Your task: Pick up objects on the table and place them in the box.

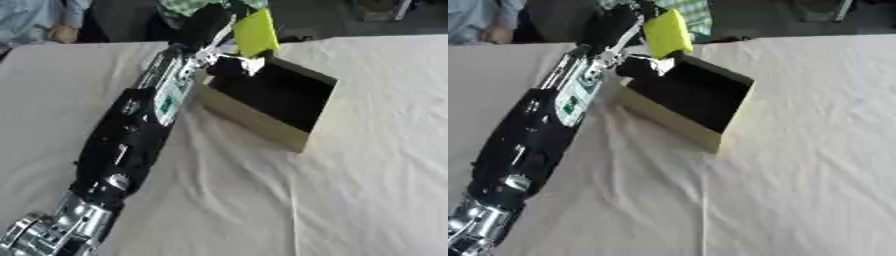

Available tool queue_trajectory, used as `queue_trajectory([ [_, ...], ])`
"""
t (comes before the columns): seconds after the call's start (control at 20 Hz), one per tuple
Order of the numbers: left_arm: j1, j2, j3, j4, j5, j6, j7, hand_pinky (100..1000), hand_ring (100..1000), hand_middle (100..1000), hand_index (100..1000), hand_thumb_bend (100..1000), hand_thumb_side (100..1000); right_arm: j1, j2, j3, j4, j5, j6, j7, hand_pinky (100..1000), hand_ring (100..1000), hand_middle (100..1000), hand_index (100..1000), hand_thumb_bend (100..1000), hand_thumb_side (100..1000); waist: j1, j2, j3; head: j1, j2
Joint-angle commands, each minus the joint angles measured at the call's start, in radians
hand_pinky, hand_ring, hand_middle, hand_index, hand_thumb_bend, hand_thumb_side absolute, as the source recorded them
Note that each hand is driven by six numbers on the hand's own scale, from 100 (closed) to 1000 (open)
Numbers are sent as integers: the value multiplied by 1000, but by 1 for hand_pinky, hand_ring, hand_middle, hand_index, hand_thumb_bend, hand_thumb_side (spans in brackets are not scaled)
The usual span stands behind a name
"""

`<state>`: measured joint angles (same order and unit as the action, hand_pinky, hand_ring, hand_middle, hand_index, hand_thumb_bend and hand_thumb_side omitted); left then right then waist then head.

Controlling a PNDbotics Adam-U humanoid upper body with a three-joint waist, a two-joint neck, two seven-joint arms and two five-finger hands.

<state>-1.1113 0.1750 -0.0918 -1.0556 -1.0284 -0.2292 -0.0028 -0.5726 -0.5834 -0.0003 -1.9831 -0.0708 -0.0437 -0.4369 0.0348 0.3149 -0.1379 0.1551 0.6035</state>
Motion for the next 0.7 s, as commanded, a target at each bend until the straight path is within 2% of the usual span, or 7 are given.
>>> queue_trajectory([
  [0.05, -17, 4, 4, -1, 33, -15, -3, 779, 478, 429, 658, 100, 551, -17, -11, -12, -17, -2, 0, -6, 783, 686, 644, 873, 100, 728, 0, -4, -4, 5, -13],
  [0.2, -11, 4, 3, 14, 40, -22, -27, 784, 497, 483, 711, 100, 610, -16, -9, -12, -17, -2, 0, -7, 783, 686, 644, 873, 100, 728, 1, -5, -4, 4, -13],
  [0.35, -6, 4, 1, 29, 30, -23, -69, 803, 568, 561, 792, 100, 662, -18, -8, -11, -17, -3, -1, -6, 783, 686, 644, 872, 100, 729, 2, -6, -4, 2, -18],
  [0.45, -4, 4, 1, 37, 14, -24, -99, 824, 623, 607, 824, 100, 557, -19, -6, -11, -17, -4, -1, -6, 783, 686, 644, 872, 100, 729, 2, -6, -4, 2, -18],
  [0.5, -3, 2, 1, 41, 10, -25, -116, 824, 623, 607, 824, 100, 557, -19, -6, -11, -17, -4, -2, -6, 783, 686, 644, 872, 100, 729, 2, -7, -5, 3, -18],
  [0.55, -2, 0, 0, 44, 8, -29, -135, 874, 724, 683, 861, 100, 496, -19, -5, -11, -17, -5, -2, -6, 783, 686, 644, 872, 100, 730, 2, -7, -5, 3, -18],
  [0.7, 2, -6, -2, 50, 16, -48, -204, 969, 841, 796, 930, 100, 532, -20, -3, -11, -17, -6, -2, -6, 783, 685, 644, 872, 100, 730, 2, -7, -8, 5, -21],
])
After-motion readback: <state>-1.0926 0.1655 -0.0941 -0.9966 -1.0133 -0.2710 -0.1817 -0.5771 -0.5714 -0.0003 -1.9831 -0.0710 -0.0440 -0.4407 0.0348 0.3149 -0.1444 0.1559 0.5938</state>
